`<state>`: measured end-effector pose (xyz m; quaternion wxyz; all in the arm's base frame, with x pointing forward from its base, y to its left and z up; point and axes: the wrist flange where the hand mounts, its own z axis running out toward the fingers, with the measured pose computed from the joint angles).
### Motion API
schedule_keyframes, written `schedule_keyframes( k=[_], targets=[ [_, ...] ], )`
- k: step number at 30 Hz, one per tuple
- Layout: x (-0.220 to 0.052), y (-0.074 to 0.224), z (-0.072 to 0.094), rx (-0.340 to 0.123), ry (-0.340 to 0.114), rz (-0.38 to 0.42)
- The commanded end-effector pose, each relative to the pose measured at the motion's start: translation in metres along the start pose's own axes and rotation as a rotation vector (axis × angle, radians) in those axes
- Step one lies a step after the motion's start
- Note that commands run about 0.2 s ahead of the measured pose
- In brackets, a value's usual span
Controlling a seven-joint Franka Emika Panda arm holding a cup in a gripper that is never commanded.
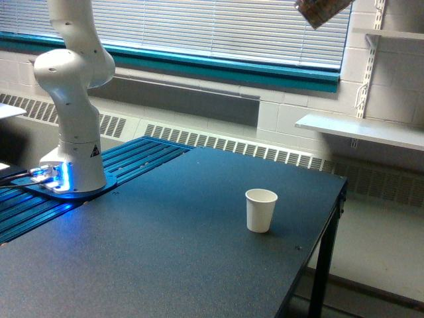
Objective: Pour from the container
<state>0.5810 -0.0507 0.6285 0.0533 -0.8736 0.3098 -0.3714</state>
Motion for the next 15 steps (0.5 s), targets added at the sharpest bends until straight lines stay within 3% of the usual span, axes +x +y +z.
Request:
schedule_keyframes(
  k=[1, 15],
  targets=[
    [0.0, -0.002, -0.001, -0.004, 0.006, -0.01],
    [-0.02, -0.008, -0.004, 0.022, 0.017, -0.059]
  ],
)
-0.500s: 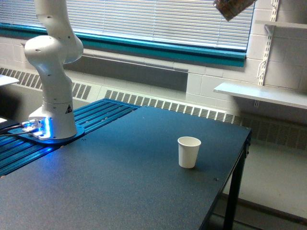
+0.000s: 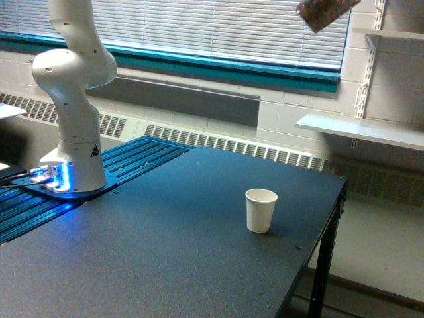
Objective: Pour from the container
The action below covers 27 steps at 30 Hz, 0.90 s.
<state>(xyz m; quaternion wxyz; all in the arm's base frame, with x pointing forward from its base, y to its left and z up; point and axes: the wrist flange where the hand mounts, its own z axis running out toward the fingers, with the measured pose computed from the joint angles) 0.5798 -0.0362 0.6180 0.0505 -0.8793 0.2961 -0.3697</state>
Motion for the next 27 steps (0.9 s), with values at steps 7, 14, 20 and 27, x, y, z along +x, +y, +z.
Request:
schedule_keyframes(
  k=[7, 14, 20, 27],
  targets=[
    [-0.026, 0.004, -0.005, 0.041, 0.003, -0.086],
    [-0.054, 0.009, -0.001, 0.038, -0.018, -0.128],
    [-0.081, 0.014, 0.003, 0.043, -0.035, -0.17],
    [-0.112, 0.022, 0.013, 0.045, -0.071, -0.224]
  ],
)
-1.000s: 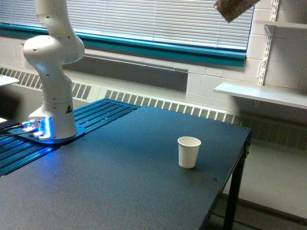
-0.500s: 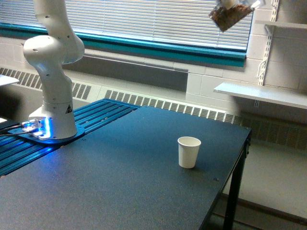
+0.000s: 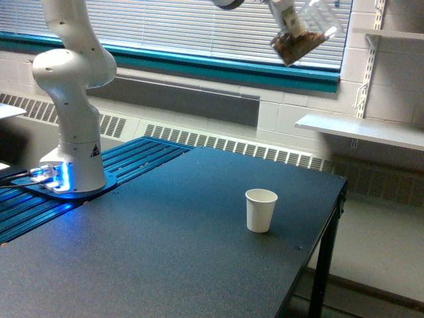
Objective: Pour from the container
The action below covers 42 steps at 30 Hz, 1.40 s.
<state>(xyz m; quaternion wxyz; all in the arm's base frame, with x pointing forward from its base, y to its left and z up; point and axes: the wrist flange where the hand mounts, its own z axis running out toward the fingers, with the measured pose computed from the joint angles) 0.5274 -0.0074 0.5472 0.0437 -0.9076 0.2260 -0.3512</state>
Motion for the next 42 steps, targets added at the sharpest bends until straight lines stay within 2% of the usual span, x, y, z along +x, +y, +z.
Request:
schedule_keyframes(
  k=[1, 5, 9, 27, 35, 42],
  targets=[
    [-0.027, -0.003, 0.004, 0.019, -0.018, -0.086],
    [-0.043, 0.002, 0.011, 0.007, -0.02, -0.12],
    [-0.059, 0.006, 0.02, 0.011, -0.052, -0.131],
    [-0.119, 0.032, 0.054, -0.008, -0.126, -0.205],
    [-0.141, 0.046, 0.065, -0.037, -0.168, -0.233],
    [-0.154, 0.056, 0.074, -0.082, -0.198, -0.243]
  ],
)
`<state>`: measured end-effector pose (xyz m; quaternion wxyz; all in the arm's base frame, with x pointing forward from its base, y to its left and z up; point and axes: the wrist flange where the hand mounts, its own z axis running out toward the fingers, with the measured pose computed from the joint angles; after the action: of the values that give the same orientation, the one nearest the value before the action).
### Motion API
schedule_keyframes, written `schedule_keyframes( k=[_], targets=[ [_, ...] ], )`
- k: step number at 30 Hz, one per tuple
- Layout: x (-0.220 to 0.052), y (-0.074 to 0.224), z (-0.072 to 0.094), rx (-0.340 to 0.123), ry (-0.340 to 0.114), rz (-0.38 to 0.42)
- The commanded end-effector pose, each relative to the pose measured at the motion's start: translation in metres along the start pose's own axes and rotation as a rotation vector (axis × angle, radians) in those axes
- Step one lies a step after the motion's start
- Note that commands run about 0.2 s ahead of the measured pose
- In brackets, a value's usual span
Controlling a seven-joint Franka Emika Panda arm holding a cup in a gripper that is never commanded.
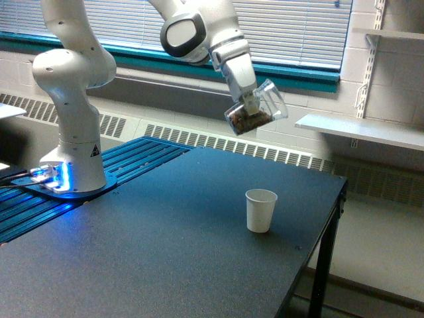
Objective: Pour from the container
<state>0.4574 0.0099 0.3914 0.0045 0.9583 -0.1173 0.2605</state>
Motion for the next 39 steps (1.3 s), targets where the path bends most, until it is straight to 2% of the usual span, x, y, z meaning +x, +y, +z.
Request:
schedule_keyframes(
  k=[1, 20, 39],
  targets=[
    [-0.006, 0.007, 0.008, -0.028, -0.016, 0.007],
    [-0.037, 0.02, 0.037, -0.083, -0.067, 0.03],
    [-0.051, 0.023, 0.046, -0.146, -0.107, 0.03]
  ],
)
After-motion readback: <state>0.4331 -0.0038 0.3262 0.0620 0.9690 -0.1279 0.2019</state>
